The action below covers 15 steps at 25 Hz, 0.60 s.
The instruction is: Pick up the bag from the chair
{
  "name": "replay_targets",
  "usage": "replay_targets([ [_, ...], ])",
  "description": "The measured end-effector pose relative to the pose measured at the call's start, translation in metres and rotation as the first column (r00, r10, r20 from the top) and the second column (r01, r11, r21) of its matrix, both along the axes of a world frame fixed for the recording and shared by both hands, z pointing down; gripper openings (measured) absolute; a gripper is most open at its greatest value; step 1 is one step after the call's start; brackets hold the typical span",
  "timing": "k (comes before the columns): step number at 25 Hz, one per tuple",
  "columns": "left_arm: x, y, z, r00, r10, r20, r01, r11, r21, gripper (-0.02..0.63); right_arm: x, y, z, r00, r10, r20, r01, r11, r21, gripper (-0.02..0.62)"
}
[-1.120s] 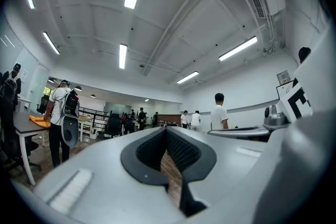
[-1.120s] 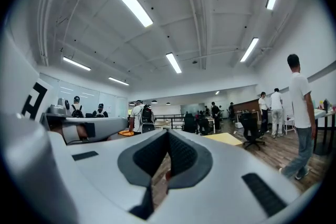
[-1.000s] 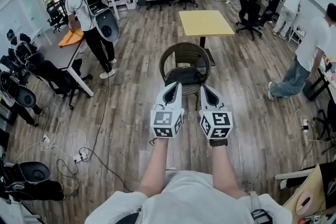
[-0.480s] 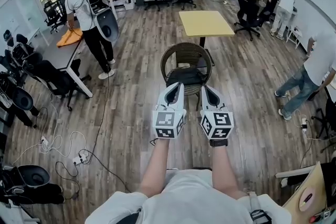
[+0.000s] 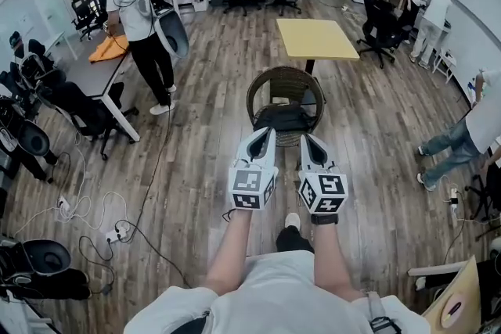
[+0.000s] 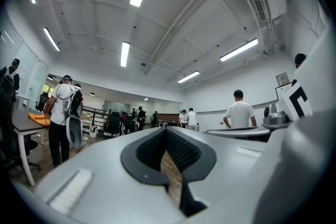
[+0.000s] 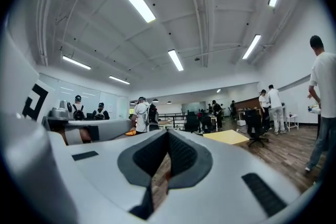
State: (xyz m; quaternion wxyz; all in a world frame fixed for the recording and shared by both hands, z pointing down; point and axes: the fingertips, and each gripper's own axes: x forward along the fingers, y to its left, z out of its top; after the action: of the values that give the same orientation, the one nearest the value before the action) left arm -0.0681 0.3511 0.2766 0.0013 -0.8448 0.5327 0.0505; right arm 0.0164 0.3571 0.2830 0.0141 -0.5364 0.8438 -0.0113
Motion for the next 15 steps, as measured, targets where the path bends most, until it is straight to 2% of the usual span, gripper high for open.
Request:
replay_targets([
  [8, -0.009, -0.086, 0.000, 0.998, -0.053, 0.022, 0.052, 0.998, 0.020, 0.009, -0.015, -0.094, 0.002, 0.997, -0.072, 0.010, 0.072, 0.997, 0.013, 0.008],
  [12, -0.006, -0.139, -0.015, 0.993, -0.093, 0.070, 0.088, 0.994, 0.068, 0.009, -0.005, -0.151, -0.009, 0.995, -0.087, 0.038, 0.086, 0.995, 0.042, 0.008],
  [15, -0.004, -0.178, -0.019, 0.992, -0.112, 0.064, 0.107, 0.992, 0.071, 0.009, 0.004, -0.193, -0.013, 0.992, -0.100, 0.075, 0.097, 0.994, 0.045, 0.008],
])
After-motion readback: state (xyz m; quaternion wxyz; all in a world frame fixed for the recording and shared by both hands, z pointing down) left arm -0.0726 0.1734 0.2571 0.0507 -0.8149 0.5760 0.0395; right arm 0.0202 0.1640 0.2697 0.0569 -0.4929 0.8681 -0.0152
